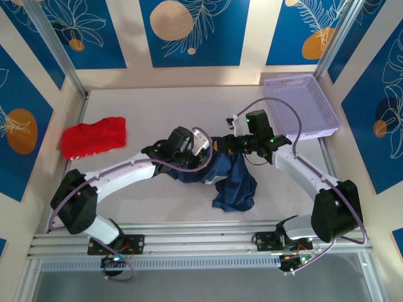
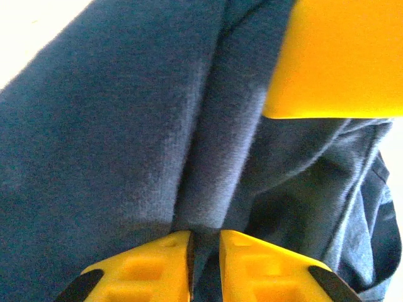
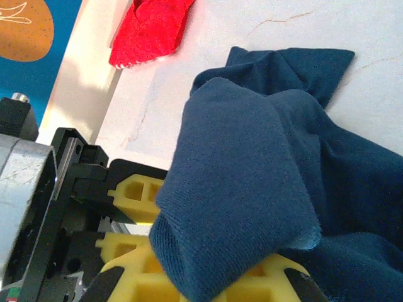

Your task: Fold the inside-out t-shirt

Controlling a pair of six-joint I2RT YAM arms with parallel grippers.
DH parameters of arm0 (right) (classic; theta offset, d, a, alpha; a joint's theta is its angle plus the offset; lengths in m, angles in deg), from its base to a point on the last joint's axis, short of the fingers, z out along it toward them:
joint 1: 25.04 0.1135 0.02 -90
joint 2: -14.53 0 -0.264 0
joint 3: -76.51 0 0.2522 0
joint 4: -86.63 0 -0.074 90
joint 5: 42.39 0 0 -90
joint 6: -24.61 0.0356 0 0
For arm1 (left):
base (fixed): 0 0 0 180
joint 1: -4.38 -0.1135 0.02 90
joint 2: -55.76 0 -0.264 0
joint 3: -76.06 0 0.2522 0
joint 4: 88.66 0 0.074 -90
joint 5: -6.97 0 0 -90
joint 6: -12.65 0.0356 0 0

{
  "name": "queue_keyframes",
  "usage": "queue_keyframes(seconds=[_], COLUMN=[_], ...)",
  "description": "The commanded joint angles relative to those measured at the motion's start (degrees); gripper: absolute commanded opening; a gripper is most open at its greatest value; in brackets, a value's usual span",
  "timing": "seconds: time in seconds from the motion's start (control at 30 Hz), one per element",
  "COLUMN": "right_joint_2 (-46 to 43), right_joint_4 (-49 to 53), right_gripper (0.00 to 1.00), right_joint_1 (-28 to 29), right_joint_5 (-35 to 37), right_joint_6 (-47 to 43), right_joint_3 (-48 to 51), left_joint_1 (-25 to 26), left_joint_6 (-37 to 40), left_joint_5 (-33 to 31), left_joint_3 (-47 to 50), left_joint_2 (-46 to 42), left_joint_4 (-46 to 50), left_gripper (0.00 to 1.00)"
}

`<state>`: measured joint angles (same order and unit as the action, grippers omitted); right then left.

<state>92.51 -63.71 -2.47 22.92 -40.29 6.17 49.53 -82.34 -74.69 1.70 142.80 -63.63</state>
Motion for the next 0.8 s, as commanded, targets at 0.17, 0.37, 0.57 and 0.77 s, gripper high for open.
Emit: queue_keyframes(seconds=[0.17, 0.37, 0.57, 0.77], right_joint_2=[-1.58, -1.91, -2.17, -2.4], right_joint_4=[0.77, 6.3, 11.71, 17.92], right_gripper=[0.0, 0.0, 0.16, 0.33], right_joint_1=[-0.64, -0.68, -0.42, 0.97], right_joint_5=[-0.46, 5.67, 12.37, 20.91], right_joint_6=[-0.54, -4.47, -7.56, -10.02], right_joint_3=[-1.06, -4.02, -9.0, -12.39], left_joint_1=[-1.75, -4.07, -6.45, -7.29], left_joint_6=[1.39, -2.41, -8.3, -12.29], left_joint_5=[0.3, 11.36, 23.65, 22.86], left_joint_3=[-2.27, 0.07, 0.74, 0.7], left_joint_2=[0.35, -7.05, -13.36, -15.99], left_joint_4=[-0.99, -3.65, -5.37, -5.58], left_gripper=[0.0, 0.0, 0.0, 0.0])
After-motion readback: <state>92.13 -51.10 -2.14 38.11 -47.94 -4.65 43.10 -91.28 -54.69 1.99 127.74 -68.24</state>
